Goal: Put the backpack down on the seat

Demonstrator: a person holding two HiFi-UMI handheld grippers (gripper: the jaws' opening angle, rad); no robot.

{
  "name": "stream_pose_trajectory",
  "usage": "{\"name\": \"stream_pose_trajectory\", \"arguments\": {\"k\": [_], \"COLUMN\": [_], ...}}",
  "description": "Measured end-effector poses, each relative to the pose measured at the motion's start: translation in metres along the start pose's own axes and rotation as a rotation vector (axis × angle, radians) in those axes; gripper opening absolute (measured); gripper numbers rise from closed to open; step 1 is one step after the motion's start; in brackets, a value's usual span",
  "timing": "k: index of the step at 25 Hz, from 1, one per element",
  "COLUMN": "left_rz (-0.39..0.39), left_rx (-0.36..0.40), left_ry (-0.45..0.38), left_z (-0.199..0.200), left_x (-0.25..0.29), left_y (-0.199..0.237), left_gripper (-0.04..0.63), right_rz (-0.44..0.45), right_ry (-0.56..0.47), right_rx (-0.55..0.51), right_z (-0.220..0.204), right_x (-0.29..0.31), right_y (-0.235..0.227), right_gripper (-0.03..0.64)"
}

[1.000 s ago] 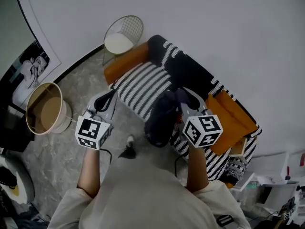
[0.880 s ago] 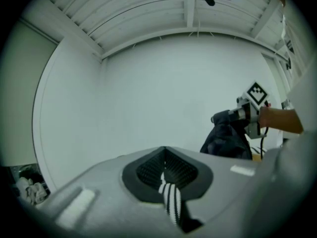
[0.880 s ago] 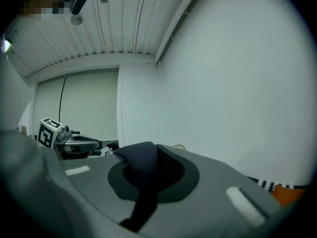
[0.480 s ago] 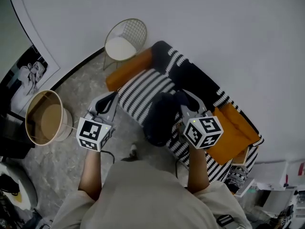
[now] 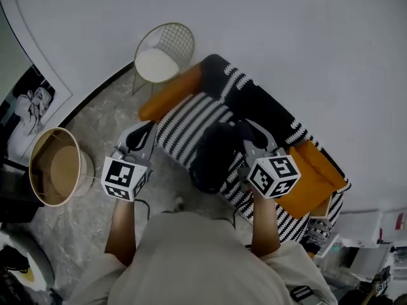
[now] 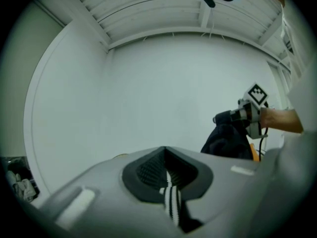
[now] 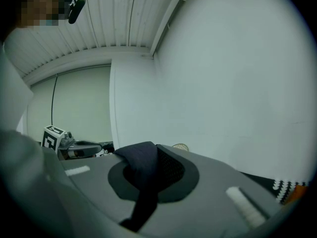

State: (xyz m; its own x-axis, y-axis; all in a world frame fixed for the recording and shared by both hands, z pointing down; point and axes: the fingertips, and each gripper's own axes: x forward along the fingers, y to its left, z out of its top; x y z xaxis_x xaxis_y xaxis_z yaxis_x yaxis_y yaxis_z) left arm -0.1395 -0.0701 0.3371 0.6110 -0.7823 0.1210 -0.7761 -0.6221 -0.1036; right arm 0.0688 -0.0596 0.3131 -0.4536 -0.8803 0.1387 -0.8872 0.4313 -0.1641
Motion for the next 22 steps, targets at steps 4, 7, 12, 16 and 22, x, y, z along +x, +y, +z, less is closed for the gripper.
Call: {"name": "stream_pose_trajectory", "arguments": {"k": [4, 7, 12, 16, 22], "left_rz": [-0.019, -0.019, -0.02, -0.013, 0.006], "left_rx": [-0.008, -0.014, -0.02, -0.006, -0.004], "left_ry": [0.006, 0.011, 0.013, 0.016, 0.034], "left_z": [-0.006, -0.01, -0.01, -0.01, -0.016], "left_x": [0.01, 0.016, 0.03, 0.039, 0.054], "left_y": [0.015, 0.023, 0.035, 0.046, 0.055], "left_gripper": [0.003, 0.003, 0.003, 0.003, 0.003], "right_rz": [-0.009, -0.013, -0.015, -0.008, -0.011], "right_ry": [0.008, 0.013, 0.028, 0.031, 0.037], "right_rx": [-0.015, -0.013, 0.004, 0.01, 0.005], "right_z": [0.003, 0.002, 0.0, -0.001, -0.006], "right_x": [0.016, 0.025, 0.045, 0.062, 0.083], "right_y": [0.004, 0.003, -0.002, -0.007, -0.023], "right_gripper": [0.005, 0.005, 0.005, 0.005, 0.005]}}
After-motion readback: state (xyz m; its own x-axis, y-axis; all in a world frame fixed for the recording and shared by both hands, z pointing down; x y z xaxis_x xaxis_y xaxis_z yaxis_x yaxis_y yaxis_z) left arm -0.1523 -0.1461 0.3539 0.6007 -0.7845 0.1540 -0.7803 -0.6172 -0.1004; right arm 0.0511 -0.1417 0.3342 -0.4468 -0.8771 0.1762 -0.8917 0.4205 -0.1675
